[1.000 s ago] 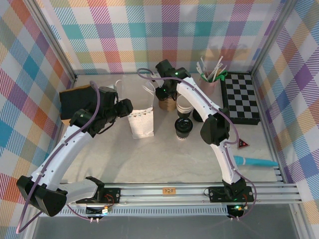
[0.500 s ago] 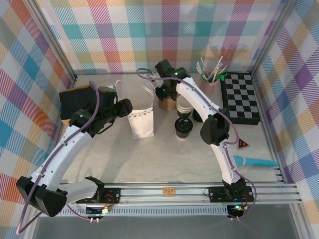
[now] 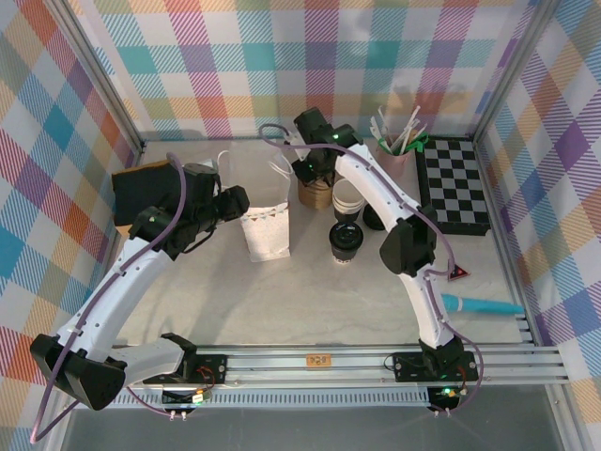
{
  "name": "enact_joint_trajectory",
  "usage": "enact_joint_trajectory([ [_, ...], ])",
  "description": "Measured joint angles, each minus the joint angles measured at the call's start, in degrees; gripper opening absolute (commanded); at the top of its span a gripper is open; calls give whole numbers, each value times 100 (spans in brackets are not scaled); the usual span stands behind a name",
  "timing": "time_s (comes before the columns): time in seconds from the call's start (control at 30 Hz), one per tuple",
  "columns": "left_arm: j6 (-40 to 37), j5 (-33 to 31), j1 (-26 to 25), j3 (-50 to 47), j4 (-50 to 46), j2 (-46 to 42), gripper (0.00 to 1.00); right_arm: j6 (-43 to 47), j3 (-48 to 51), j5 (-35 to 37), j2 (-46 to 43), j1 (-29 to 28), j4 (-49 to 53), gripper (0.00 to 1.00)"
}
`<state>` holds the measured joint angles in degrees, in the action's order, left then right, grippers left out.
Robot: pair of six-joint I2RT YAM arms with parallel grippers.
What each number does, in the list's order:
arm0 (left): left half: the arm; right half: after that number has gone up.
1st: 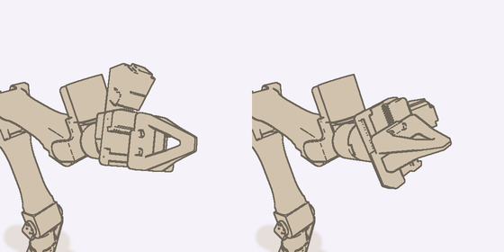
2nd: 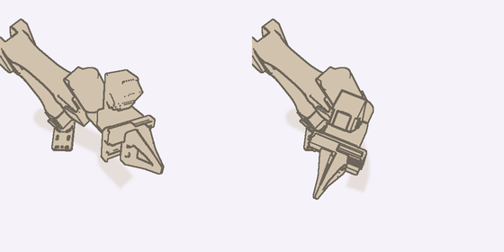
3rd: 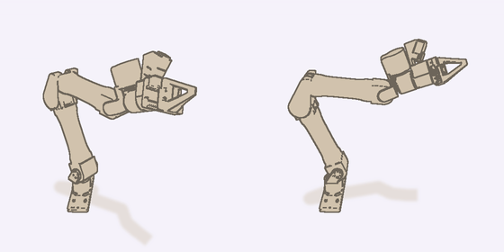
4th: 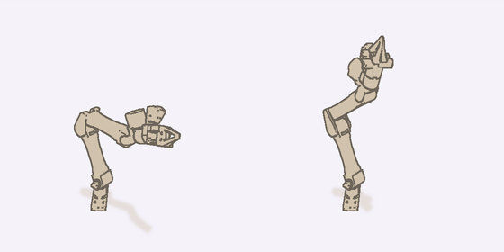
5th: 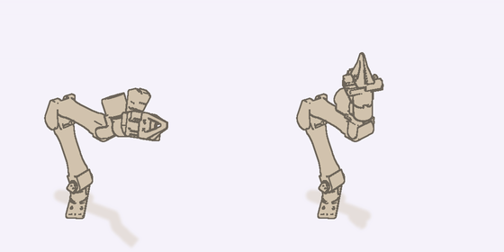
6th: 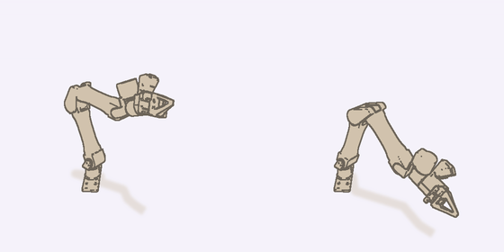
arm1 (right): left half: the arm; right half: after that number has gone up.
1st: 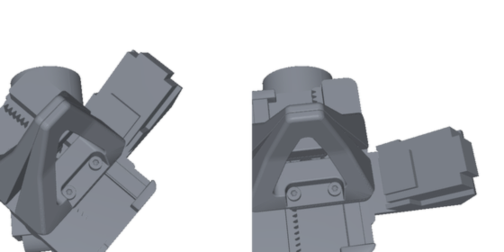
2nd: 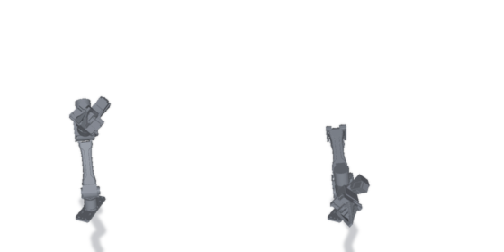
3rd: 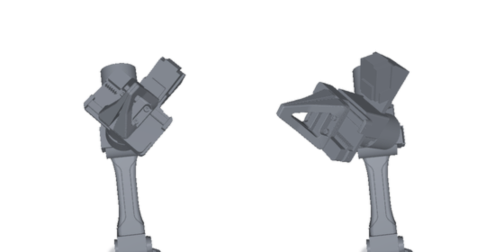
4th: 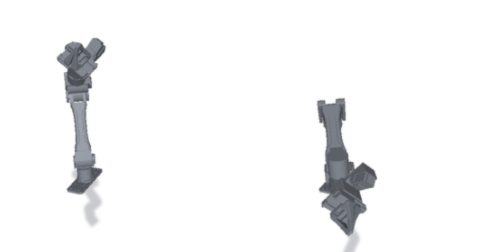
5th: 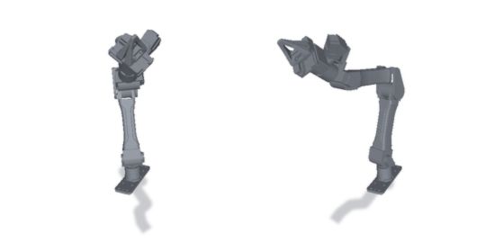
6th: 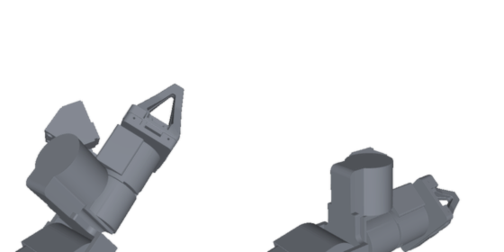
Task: Pack the takeout coffee
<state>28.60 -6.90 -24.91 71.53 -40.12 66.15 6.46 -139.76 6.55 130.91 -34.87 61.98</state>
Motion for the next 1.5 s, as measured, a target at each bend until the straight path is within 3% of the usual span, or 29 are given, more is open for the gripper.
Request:
enact_joint_trajectory([
  [0.6,-15,0,7,0,20,-125,59,83,-323,227,-584,-31,133,13],
  [0.97,-44,-2,9,0,17,-170,59,262,-323,575,-876,-328,466,12],
  [1.5,-122,-15,9,186,-28,-354,75,660,-323,951,-1976,-1093,905,12],
])
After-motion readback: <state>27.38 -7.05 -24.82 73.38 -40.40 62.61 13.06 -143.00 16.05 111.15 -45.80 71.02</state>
